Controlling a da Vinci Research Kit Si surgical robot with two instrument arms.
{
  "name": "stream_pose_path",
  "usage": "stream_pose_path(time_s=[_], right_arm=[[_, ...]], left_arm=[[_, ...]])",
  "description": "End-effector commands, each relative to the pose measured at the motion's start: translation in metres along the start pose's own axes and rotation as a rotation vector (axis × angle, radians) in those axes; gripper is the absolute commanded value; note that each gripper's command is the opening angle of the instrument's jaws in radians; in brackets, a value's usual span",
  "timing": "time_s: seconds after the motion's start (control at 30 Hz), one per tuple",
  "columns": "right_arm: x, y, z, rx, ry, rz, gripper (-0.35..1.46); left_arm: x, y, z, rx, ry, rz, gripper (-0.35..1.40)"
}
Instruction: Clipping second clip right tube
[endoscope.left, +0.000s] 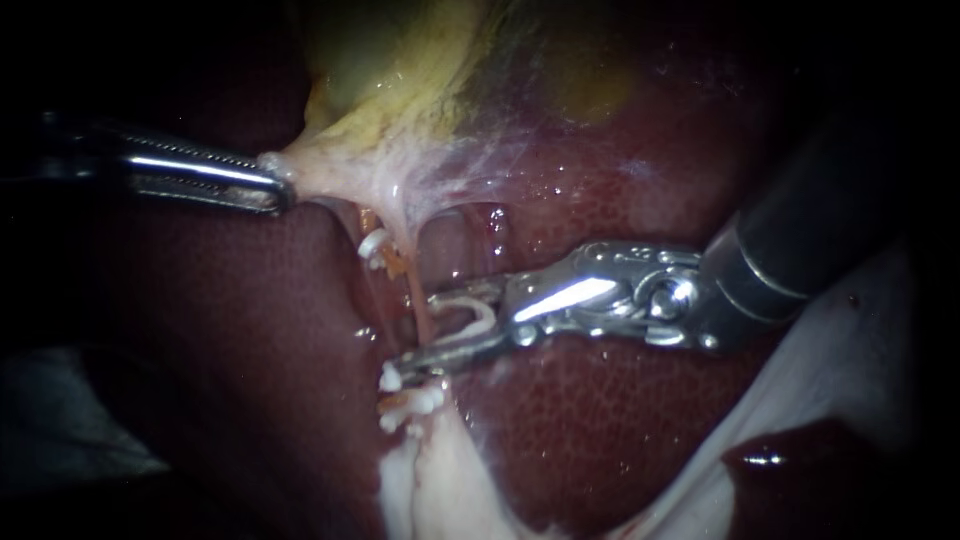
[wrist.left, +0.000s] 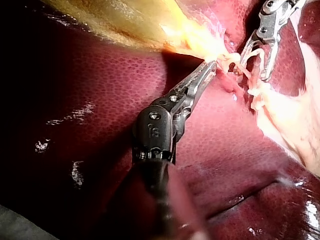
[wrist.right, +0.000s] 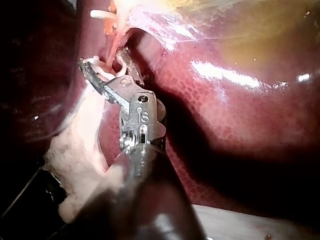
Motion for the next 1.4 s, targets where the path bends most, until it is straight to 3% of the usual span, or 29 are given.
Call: stream_pose_path(time_s=[0.03, 0.47, 0.73, 0.93, 1.1, 1.27, 1.4], right_arm=[[0.0001, -0.0001, 0.0003, 0.011, 0.007, 0.006, 0.49], [0.0001, -0.0007, 0.0038, 0.123, 0.067, 0.044, 0.46], [-0.0001, -0.0008, 0.0065, 0.153, 0.108, 0.065, 0.46], [0.0004, -0.0015, 0.0059, 0.172, 0.128, 0.078, 0.47], [0.0013, -0.0029, 0.0050, 0.206, 0.165, 0.117, 0.45], [0.0013, -0.0041, 0.0046, 0.246, 0.146, 0.130, 0.41], [0.0014, -0.0042, 0.0044, 0.268, 0.132, 0.134, 0.37]], left_arm=[[0.0000, 0.0000, 0.0000, 0.000, 0.000, 0.000, -0.35], [0.0000, 0.0001, 0.0001, 0.001, 0.000, 0.000, -0.35], [0.0000, 0.0001, 0.0002, 0.002, 0.000, 0.000, -0.35], [0.0000, 0.0002, 0.0002, 0.002, 0.000, 0.000, -0.35], [0.0000, 0.0003, 0.0002, 0.002, 0.000, 0.000, -0.35], [0.0000, 0.0003, 0.0002, 0.002, 0.000, 0.000, -0.35], [0.0000, 0.0003, 0.0002, 0.002, 0.000, 0.000, -0.35]])
